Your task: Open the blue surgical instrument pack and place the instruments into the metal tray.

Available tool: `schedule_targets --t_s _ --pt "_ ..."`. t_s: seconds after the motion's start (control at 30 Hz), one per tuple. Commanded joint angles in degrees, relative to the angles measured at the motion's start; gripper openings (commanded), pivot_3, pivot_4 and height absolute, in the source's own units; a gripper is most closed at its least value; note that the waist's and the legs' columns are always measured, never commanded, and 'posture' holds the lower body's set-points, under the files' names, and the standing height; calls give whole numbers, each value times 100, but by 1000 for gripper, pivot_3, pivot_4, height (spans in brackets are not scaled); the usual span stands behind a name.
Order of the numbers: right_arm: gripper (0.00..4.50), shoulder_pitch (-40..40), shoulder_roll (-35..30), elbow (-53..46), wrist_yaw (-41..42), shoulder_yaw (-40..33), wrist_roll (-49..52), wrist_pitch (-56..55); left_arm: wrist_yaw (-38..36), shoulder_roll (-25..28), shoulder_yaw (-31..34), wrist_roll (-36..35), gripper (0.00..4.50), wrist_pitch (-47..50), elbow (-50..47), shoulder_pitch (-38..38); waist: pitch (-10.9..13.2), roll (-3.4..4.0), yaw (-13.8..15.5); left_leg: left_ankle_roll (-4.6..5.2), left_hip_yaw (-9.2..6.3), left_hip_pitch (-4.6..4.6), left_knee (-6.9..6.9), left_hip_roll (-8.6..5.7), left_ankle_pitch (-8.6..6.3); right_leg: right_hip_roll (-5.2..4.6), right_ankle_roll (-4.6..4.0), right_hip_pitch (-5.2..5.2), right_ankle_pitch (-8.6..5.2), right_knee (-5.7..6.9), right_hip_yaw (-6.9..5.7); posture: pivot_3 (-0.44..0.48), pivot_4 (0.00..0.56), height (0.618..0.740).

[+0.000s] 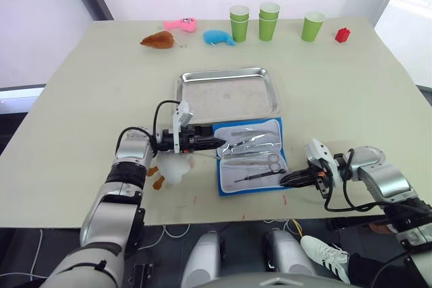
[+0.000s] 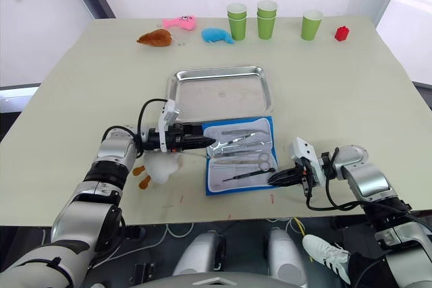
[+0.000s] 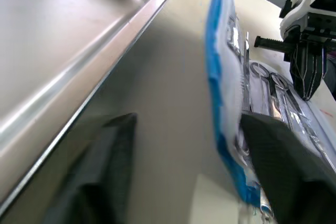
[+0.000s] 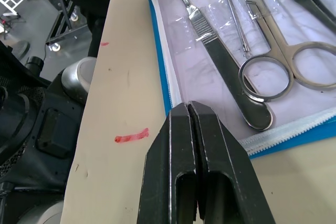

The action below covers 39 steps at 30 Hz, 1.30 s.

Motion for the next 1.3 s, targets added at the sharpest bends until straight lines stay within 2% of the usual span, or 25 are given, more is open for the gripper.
schedule_targets --t_s 0.03,0.2,0.23,0.33,0.53,0.57,0.7,0.83,1.03,1.3 --pt "0 71 13 30 14 27 -36 -9 15 125 144 -64 4465 33 -109 35 0 0 0 0 0 0 0 0 0 0 0 0 0 0 0 0 150 740" --pt "0 44 -68 -3 90 10 50 181 25 185 224 -110 4465 54 -129 52 0 0 -3 0 0 -7 0 0 0 0 0 -8 0 0 0 0 150 740" --pt "252 33 -76 -33 107 -29 112 253 7 202 256 -142 4493 78 -171 64 1 0 -1 0 0 -7 0 0 0 0 0 -8 0 0 0 0 150 740" --pt "1287 24 -133 -144 170 -148 243 328 -76 255 334 -265 4500 209 -415 149 4 -1 -7 0 -1 -9 0 0 0 0 0 -9 0 0 0 0 150 740" --pt "4116 106 -326 -520 243 -708 678 257 -253 497 299 -467 4500 435 -1297 525 9 1 4 0 -2 -16 0 0 0 -3 0 -13 0 -3 -1 0 150 740" --pt "4461 108 -399 -578 283 -802 744 269 -267 552 302 -501 4500 475 -1480 591 10 0 5 0 -2 -19 0 0 0 -4 0 -16 0 -3 -1 0 150 740" --pt "4461 76 -580 -708 347 -1123 962 232 -293 795 335 -646 4500 525 -2204 828 12 0 10 -1 -7 -49 4 2 0 -6 0 -45 1 0 -4 0 150 740" --pt "4461 -191 -341 -468 63 -1409 905 -328 -282 1091 425 -666 4500 180 -2925 1004 20 -5 -15 0 -6 -52 4 2 0 -6 0 -46 1 -2 -4 0 150 740" --pt "4461 -549 128 221 -248 -1232 265 -1668 -318 1318 440 -586 4500 -644 -3361 1230 22 -4 8 -1 -2 -52 2 3 0 -7 -1 -49 1 -4 -2 0 150 740" --pt "4461 -1011 563 1236 -290 -945 -288 -2889 -544 1648 497 -751 4500 -964 -3975 1671 33 2 3 -1 3 -57 2 3 0 -10 -1 -54 2 -4 -1 0 150 740"
